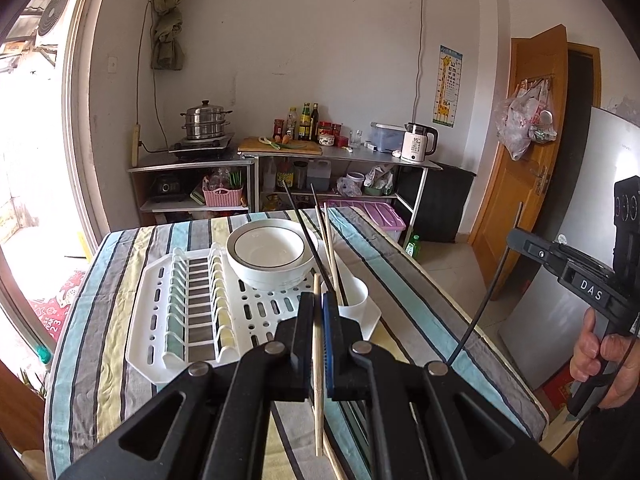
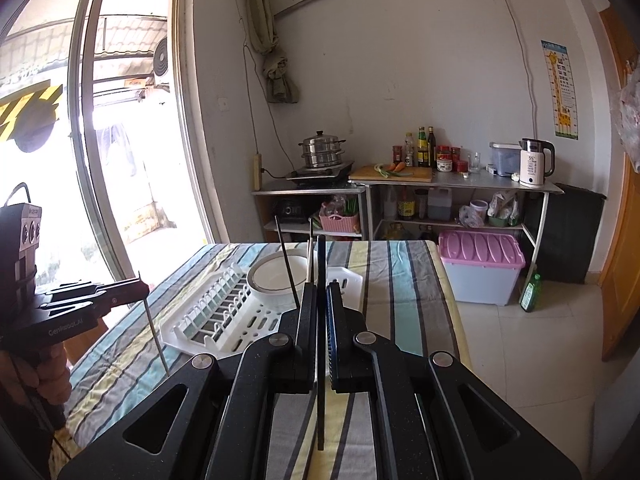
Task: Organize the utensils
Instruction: 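Lift the wooden chopstick with the right gripper over the white cup, then lower the wooden chopstick into the white cup and open the right gripper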
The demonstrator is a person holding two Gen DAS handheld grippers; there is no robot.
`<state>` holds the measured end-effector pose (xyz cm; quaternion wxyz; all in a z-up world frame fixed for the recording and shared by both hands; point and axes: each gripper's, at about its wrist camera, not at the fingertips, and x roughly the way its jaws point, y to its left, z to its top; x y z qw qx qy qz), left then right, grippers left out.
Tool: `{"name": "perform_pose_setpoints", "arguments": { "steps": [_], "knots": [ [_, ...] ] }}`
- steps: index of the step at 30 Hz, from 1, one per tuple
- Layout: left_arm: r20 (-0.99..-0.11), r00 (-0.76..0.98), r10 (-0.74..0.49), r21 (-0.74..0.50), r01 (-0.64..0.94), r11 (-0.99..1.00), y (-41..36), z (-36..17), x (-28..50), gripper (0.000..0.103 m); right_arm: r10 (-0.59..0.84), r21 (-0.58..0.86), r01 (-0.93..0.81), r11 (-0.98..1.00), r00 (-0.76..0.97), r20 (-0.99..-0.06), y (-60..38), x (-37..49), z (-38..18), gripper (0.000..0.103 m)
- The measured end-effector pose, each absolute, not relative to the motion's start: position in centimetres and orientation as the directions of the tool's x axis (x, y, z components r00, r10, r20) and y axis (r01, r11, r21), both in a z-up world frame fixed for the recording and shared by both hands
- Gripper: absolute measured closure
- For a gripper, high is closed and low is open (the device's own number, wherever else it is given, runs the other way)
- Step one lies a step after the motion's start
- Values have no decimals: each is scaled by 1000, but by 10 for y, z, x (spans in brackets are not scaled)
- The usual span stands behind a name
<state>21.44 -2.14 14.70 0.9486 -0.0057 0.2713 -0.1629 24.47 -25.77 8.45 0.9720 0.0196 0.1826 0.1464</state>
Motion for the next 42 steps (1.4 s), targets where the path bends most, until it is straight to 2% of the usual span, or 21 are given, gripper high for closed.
{"name": "perform_pose_setpoints", "arguments": {
  "steps": [9, 18, 29, 39, 42],
  "knots": [
    [-478, 808, -344, -138, 317, 938, -39, 180, 277, 98, 303, 109, -283, 953, 902, -308, -247, 287, 111, 99],
    [-454, 818, -353, -185, 301, 936, -51, 190, 331, 98, 312, 129, -286, 949, 904, -291, -239, 330, 121, 99],
    [-483, 797, -364, -216, 294, 931, -65, 163, 375, 98, 326, 159, -289, 944, 891, -316, -233, 374, 105, 99],
    [-574, 743, -344, -219, 265, 939, -74, 118, 400, 98, 332, 208, -266, 941, 847, -416, -239, 407, 59, 99],
    [-601, 725, -335, -218, 255, 942, -76, 107, 405, 98, 328, 216, -258, 942, 847, -418, -243, 410, 56, 99]
  ]
}}
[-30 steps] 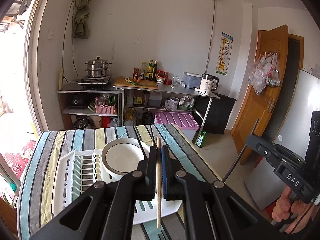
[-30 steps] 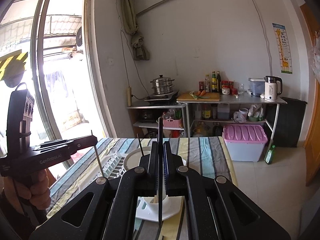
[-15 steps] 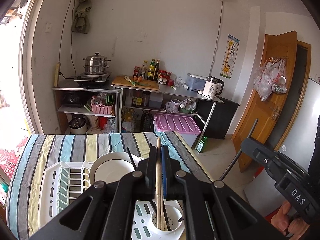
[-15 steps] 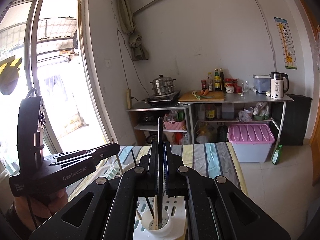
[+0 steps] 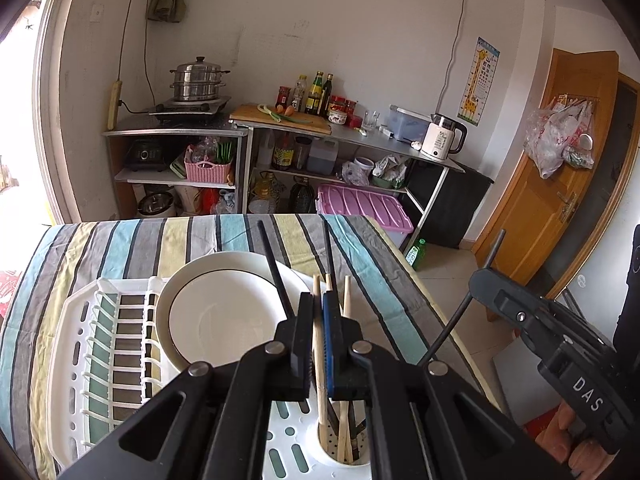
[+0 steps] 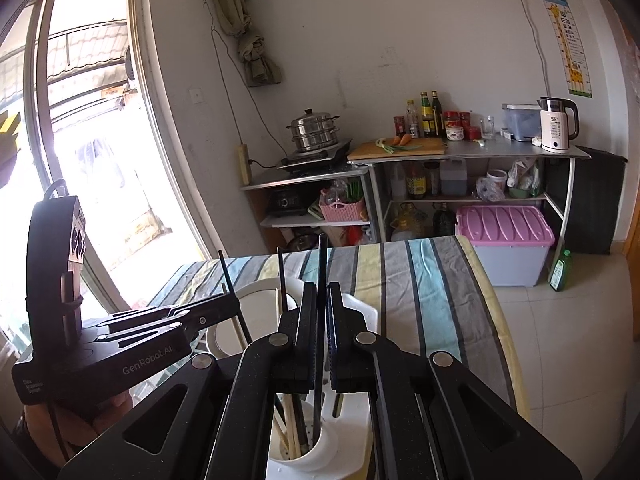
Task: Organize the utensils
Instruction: 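Lower the wooden chopstick into the white cup and open the right gripper, then move the open right gripper back to the chopsticks on the cloth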
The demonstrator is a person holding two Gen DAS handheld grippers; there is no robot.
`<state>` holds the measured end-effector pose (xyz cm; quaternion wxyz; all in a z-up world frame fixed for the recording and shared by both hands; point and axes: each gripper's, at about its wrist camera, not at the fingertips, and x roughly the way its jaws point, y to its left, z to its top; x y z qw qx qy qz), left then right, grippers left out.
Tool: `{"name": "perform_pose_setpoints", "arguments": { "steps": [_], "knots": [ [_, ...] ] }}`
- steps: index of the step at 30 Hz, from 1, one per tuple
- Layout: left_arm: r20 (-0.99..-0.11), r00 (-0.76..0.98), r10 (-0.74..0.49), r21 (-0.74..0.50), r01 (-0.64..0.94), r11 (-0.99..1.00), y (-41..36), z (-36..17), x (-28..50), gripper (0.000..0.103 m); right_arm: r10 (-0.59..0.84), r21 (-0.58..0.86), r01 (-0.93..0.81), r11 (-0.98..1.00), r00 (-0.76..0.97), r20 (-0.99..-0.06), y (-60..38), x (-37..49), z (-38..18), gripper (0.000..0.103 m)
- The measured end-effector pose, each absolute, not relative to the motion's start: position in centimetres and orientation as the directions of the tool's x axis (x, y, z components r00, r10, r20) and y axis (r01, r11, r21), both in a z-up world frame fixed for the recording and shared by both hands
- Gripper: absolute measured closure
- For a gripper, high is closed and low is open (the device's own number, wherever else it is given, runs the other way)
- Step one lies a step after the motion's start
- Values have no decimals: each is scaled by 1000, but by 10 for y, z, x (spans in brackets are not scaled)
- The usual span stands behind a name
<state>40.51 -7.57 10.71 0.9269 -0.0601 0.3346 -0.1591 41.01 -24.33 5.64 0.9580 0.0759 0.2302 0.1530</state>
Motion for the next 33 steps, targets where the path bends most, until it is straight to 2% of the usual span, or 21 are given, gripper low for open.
{"name": "perform_pose_setpoints", "arguments": {
  "steps": [9, 13, 16, 18, 26, 33],
  "knots": [
    [-620, 719, -315, -205, 239, 949, -77, 99, 410, 97, 342, 225, -268, 937, 834, -432, -246, 416, 58, 98],
    [-613, 724, -318, -199, 248, 948, -73, 100, 408, 97, 346, 223, -274, 936, 836, -426, -248, 409, 60, 89],
    [-611, 727, -314, -193, 248, 949, -69, 100, 398, 90, 346, 222, -274, 936, 837, -423, -250, 402, 61, 88],
    [-606, 734, -308, -186, 246, 951, -65, 100, 389, 88, 344, 219, -274, 936, 838, -423, -252, 394, 61, 88],
    [-604, 745, -284, -156, 238, 959, -48, 96, 330, 87, 346, 199, -287, 937, 848, -402, -256, 338, 57, 88],
    [-626, 726, -286, -147, 250, 957, -37, 75, 272, 87, 373, 199, -317, 927, 819, -435, -250, 286, 36, 88]
  ]
}}
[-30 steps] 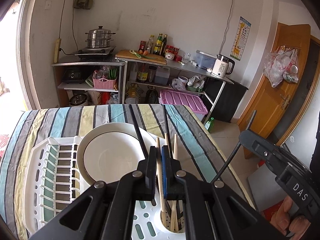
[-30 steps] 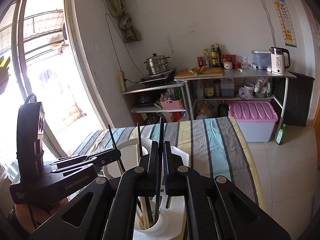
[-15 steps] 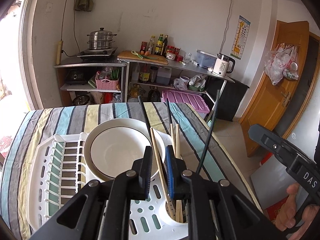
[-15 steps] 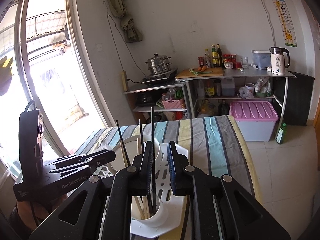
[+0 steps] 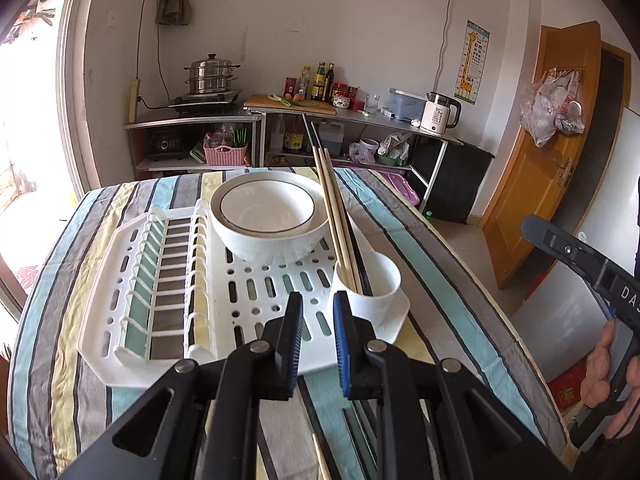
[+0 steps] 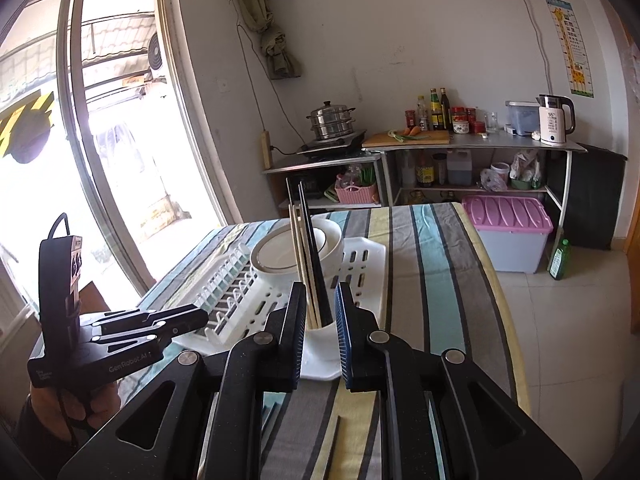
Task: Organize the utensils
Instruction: 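Move the open right gripper back to the chopsticks on the cloth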
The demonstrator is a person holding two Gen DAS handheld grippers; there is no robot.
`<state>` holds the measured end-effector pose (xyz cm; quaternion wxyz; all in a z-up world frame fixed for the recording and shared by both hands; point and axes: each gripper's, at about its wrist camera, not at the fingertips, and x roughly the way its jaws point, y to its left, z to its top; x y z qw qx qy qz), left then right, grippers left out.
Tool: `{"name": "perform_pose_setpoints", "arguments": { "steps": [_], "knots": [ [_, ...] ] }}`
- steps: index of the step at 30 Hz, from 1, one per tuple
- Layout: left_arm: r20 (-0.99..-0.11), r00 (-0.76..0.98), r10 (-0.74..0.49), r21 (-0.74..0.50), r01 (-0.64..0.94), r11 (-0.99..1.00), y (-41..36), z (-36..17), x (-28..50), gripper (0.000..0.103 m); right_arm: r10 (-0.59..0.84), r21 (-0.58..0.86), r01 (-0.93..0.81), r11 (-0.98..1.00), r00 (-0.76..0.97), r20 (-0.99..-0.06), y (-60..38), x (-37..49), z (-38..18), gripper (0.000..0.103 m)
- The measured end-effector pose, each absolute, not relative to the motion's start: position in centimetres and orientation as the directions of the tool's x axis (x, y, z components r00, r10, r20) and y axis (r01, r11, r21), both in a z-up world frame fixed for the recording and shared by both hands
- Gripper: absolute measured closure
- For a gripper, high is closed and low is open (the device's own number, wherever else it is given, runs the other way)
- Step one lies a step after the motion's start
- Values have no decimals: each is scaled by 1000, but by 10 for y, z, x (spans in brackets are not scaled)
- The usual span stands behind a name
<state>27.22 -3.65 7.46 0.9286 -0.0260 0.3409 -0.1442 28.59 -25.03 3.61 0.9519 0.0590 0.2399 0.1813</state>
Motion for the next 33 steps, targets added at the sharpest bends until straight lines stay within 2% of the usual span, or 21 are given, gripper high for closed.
{"name": "perform_pose_setpoints", "arguments": {
  "steps": [15, 18, 24, 33],
  "knots": [
    [-689, 668, -281, -158, 240, 958, -23, 18, 186, 87, 377, 213, -312, 926, 748, -546, -253, 223, -27, 88],
    [-704, 653, -279, -166, 231, 959, -21, 8, 181, 82, 381, 214, -317, 924, 730, -567, -248, 219, -37, 88],
    [-725, 629, -280, -176, 224, 958, -22, -2, 184, 78, 401, 211, -347, 914, 685, -608, -225, 222, -52, 88],
    [-773, 575, -267, -172, 215, 961, -27, -21, 216, 78, 373, 202, -326, 923, 634, -678, -205, 251, -69, 88]
  ]
}}
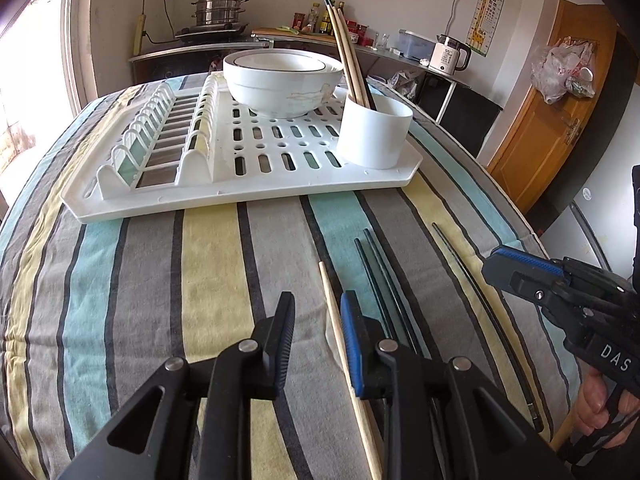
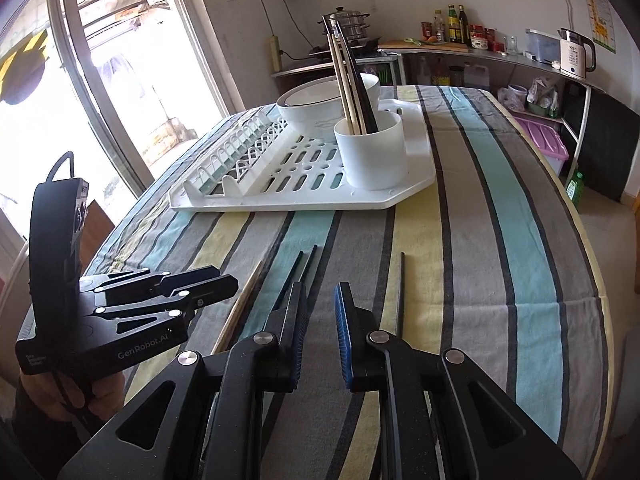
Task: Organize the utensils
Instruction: 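Move the open right gripper back to the chopsticks on the cloth, then close the right gripper on another light wooden chopstick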
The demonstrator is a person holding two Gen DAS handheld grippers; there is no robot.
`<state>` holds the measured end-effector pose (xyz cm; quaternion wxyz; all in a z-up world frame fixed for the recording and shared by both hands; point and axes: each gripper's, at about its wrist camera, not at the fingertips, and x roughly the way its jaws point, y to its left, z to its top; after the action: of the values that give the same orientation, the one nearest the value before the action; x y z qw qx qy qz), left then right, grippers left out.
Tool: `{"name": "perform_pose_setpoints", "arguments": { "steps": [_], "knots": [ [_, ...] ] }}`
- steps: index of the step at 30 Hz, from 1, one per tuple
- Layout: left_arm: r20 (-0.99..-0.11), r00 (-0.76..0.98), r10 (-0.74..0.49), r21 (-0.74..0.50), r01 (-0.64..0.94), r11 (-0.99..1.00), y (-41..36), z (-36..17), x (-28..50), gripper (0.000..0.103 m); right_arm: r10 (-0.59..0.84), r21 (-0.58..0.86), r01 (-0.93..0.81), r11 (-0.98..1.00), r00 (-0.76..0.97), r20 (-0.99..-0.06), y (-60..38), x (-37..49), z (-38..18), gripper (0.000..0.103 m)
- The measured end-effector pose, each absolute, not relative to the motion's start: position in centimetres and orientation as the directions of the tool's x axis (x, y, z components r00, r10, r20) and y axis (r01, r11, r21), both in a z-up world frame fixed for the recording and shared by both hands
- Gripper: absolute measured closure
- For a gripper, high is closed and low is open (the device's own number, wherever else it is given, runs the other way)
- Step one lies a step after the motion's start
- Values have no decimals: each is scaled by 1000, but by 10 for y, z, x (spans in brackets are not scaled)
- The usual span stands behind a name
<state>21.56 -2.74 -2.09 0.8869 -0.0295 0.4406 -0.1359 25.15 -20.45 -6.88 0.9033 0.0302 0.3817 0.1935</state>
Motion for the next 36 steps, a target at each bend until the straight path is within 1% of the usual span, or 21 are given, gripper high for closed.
{"name": "perform_pose_setpoints", "arguments": {
  "steps": [4, 8, 14, 15, 17, 22, 26, 33, 36],
  "knots": [
    [-798, 549, -247, -161, 202, 966, -31, -30, 226, 78, 372, 204, -325, 924, 630, -682, -203, 256, -69, 88],
    [-802, 549, -237, -146, 204, 968, -37, -31, 230, 78, 367, 199, -324, 925, 625, -689, -202, 259, -71, 88],
    [-806, 563, -183, -73, 212, 975, -50, -31, 231, 78, 363, 196, -323, 926, 621, -695, -199, 263, -71, 88],
    [-803, 570, -174, -59, 215, 975, -51, -31, 231, 79, 362, 195, -323, 926, 619, -697, -198, 264, -71, 88],
    [-797, 585, -148, -25, 213, 977, -51, -32, 228, 95, 358, 189, -324, 927, 614, -704, -196, 267, -71, 88],
    [-797, 580, -169, -55, 208, 977, -40, -31, 227, 98, 346, 182, -322, 929, 582, -736, -187, 280, -75, 88],
    [-791, 586, -177, -69, 202, 977, -30, -30, 224, 98, 342, 183, -326, 927, 539, -770, -174, 293, -82, 88],
    [-786, 591, -183, -88, 187, 978, -13, -32, 222, 98, 287, 129, -331, 935, 489, -824, -154, 306, -100, 88],
    [-786, 589, -189, -99, 182, 978, -8, -33, 223, 98, 268, 106, -331, 938, 494, -827, -151, 305, -102, 88]
  ]
}}
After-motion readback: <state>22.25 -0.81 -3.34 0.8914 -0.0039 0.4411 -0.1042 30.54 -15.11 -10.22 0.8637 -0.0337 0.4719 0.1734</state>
